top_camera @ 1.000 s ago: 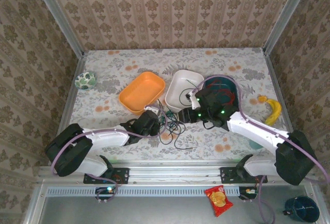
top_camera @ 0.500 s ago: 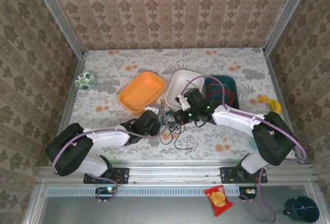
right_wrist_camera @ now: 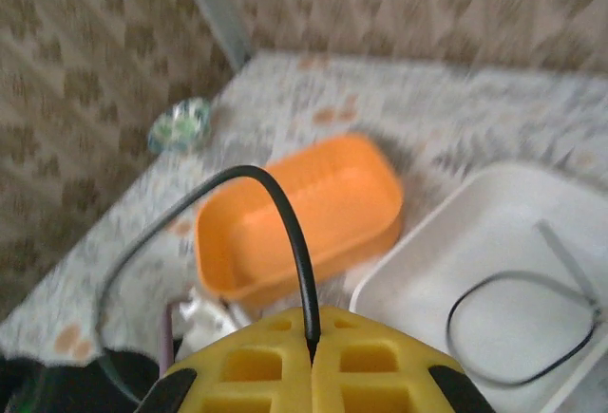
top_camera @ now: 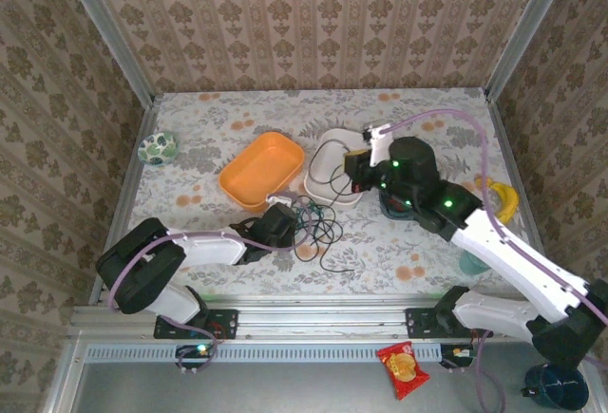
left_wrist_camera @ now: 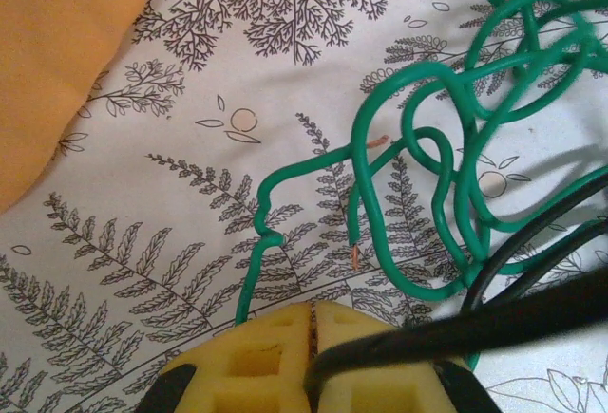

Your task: Untangle the cables

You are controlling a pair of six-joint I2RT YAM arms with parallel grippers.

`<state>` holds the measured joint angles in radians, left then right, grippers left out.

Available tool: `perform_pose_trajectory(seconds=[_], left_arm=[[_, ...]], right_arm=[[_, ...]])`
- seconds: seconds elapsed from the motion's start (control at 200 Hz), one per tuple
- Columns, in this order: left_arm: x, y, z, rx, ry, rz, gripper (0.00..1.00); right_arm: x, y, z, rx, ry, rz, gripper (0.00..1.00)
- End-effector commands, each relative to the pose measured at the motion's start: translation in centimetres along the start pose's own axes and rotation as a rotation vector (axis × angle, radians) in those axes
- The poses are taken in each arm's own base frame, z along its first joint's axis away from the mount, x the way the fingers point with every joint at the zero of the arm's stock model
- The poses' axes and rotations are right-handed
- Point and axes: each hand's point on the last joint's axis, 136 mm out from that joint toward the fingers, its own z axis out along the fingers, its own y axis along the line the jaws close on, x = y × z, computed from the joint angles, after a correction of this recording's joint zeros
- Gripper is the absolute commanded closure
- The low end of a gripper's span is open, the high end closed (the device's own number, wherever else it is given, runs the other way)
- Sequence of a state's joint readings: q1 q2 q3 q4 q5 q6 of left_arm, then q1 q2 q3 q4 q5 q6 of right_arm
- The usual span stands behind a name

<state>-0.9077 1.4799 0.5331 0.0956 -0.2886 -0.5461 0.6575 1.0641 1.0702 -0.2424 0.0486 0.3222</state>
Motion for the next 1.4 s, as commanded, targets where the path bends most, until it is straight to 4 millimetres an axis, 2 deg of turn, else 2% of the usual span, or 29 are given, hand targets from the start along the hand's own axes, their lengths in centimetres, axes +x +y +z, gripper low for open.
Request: perform_pose_trajectory(seconds=[0.0, 0.075, 0.145, 0.27, 0.43, 0.52, 0.58, 0.7, 0.785, 0.845, 0.975, 1.09, 1.25, 1.285, 1.295, 1.31, 1.395], left_arm=[[1.6, 2.0, 0.5, -0.085, 0.045, -0.012, 1.0], [1.9, 2.2, 0.5, -0.091, 0.05, -0.014, 1.0], [2.1, 2.3, 0.5, -0.094, 0.052, -0.015, 1.0], [2.3, 2.6, 0.4, -0.105, 0.056, -0.017, 1.0], [3.1, 3.2, 0.4, -0.122, 0.068, -0.028, 1.0], [3.4, 3.4, 0.4, -0.126, 0.071, -0.029, 1.0], [3.3, 3.3, 0.2, -0.118, 0.063, -0.03, 1.0], [2.7, 2.4, -0.3, -0.053, 0.033, -0.015, 0.77], [1.9, 1.9, -1.3, -0.014, -0.001, -0.011, 0.64], [1.2, 1.6, -2.2, 0.02, -0.032, -0.011, 0.5], [-0.1, 1.1, -4.5, 0.093, -0.107, -0.021, 0.36], [-0.8, 1.6, -6.2, 0.111, -0.158, -0.031, 0.26], [-0.6, 3.2, -7.1, 0.06, -0.163, -0.042, 0.18], [-0.5, 3.3, -7.1, 0.06, -0.162, -0.039, 0.13], [-0.5, 3.3, -7.2, 0.061, -0.163, -0.039, 0.04], [-0.5, 3.3, -7.2, 0.063, -0.163, -0.036, 0.01], [-0.4, 3.1, -7.3, 0.077, -0.157, -0.029, 0.0]], right_arm=[[-4.8, -2.6, -3.0, 0.166, -0.164, -0.028, 1.0], [-7.6, -3.0, -4.9, 0.203, -0.267, -0.025, 1.0], [-9.4, -3.5, -6.2, 0.23, -0.332, -0.017, 1.0], [-12.3, -3.1, -8.2, 0.218, -0.432, -0.029, 1.0], [-16.5, -3.0, -12.4, 0.245, -0.585, -0.054, 1.0], [-18.1, -3.4, -14.5, 0.279, -0.649, -0.06, 1.0], [-18.5, -3.6, -15.0, 0.279, -0.653, -0.067, 1.0], [-18.5, -2.9, -14.3, 0.233, -0.605, -0.096, 1.0], [-18.3, -2.3, -13.8, 0.193, -0.591, -0.104, 1.0], [-18.5, -1.8, -14.0, 0.165, -0.597, -0.111, 1.0], [-19.9, -0.5, -15.1, 0.1, -0.648, -0.127, 1.0], [-22.3, 0.6, -17.2, 0.062, -0.741, -0.142, 1.0], [-25.6, 2.1, -19.6, 0.013, -0.849, -0.176, 1.0], [-26.2, 2.4, -19.8, 0.007, -0.865, -0.181, 1.0], [-26.4, 2.5, -20.0, 0.005, -0.871, -0.183, 1.0], [-26.6, 2.6, -20.1, 0.001, -0.877, -0.185, 1.0], [-27.8, 3.2, -20.5, -0.022, -0.908, -0.199, 1.0]])
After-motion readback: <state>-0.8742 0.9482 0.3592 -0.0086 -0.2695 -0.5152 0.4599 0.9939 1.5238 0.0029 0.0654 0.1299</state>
